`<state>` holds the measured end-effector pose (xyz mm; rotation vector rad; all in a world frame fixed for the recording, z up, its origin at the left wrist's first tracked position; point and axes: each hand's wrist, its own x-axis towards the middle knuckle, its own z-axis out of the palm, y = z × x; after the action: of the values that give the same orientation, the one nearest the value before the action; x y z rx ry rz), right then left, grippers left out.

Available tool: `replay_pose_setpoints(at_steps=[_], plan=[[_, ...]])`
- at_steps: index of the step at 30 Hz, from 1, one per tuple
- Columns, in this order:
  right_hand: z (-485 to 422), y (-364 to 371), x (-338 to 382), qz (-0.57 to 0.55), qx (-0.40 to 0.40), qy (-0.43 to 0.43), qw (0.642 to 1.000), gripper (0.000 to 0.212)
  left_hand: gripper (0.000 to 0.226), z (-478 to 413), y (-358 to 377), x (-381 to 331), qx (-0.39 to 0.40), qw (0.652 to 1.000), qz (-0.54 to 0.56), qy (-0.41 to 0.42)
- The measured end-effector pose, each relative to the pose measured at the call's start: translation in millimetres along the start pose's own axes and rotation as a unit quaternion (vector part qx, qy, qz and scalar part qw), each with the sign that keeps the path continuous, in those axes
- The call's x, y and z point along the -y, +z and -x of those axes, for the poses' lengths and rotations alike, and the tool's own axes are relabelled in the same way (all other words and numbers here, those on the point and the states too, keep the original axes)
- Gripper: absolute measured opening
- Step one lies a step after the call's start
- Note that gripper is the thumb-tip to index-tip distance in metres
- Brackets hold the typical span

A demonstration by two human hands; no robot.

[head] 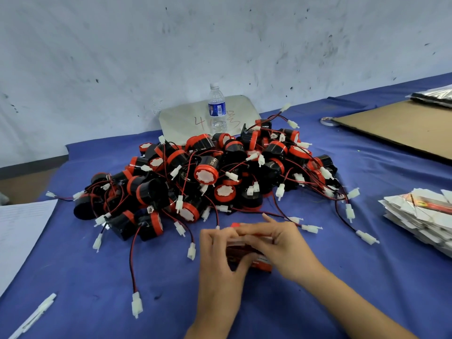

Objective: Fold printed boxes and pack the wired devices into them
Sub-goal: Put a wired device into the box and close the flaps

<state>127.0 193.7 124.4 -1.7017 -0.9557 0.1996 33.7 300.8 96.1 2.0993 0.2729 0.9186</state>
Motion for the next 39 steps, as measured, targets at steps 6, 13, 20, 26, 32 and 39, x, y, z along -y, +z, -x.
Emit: replay_pose_setpoints(at_steps=[6, 13, 20, 26, 32, 39], plan=[[9, -1, -11, 0.086, 0.047, -0.059, 0.993, 0.046, 0.047, -1, -8, 6, 0.036, 0.999, 0.04, 0.0], [13, 3, -22, 0.188, 0.05, -0.101, 0.976, 0.025, 0.018, -7, -23, 13, 0.033, 0.996, 0.069, -0.054], [16, 5, -19, 0.196, -0.089, -0.183, 0.959, 0.022, 0.028, -8, -24, 12, 0.039, 0.993, 0.109, -0.035], [16, 6, -20, 0.185, -0.069, -0.158, 0.968, 0.019, 0.028, -10, -24, 16, 0.032, 0.993, 0.1, -0.056], [19, -8, -26, 0.135, 0.057, -0.098, 0.984, 0.033, 0.027, -10, -28, 17, 0.04, 0.996, 0.071, -0.035], [25, -15, -32, 0.213, 0.073, -0.13, 0.966, 0.045, 0.037, -12, -36, 20, 0.074, 0.995, 0.063, -0.026]])
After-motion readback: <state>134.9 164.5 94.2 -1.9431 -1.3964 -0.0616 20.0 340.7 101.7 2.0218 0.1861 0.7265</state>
